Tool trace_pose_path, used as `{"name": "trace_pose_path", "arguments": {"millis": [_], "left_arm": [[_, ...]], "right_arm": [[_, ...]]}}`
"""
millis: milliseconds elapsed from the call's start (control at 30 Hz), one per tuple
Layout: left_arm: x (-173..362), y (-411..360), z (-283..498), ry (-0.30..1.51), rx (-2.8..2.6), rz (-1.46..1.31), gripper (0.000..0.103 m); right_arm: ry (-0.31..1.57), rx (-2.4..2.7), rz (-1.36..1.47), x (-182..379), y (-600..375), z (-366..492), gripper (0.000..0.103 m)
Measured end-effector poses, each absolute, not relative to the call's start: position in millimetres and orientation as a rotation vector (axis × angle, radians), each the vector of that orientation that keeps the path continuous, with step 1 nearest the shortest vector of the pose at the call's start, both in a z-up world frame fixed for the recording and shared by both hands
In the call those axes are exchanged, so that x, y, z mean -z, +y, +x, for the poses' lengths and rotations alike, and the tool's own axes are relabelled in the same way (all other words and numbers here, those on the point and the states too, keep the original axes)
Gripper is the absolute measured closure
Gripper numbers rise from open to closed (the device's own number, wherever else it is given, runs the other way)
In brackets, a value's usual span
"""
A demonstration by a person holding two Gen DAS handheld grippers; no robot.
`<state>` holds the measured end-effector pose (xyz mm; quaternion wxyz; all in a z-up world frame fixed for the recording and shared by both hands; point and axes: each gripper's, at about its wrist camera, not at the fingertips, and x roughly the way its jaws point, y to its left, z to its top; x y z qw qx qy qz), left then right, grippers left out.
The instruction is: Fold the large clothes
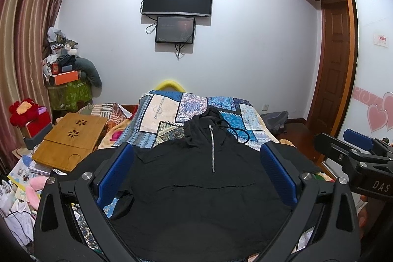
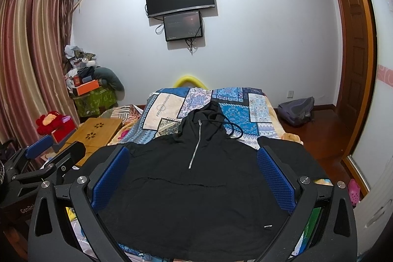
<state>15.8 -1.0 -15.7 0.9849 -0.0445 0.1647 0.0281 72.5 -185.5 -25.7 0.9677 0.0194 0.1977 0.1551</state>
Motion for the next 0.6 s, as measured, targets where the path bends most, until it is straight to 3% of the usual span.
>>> {"name": "trace_pose_path", "arguments": {"millis": [600], "left_arm": [[25.3,47.2,46.5,0.361,-0.16,-0.111,0.0]], "right_arm": [[0.457,-0.305,0.031,38.9,-176.6,101.4,0.0]]}}
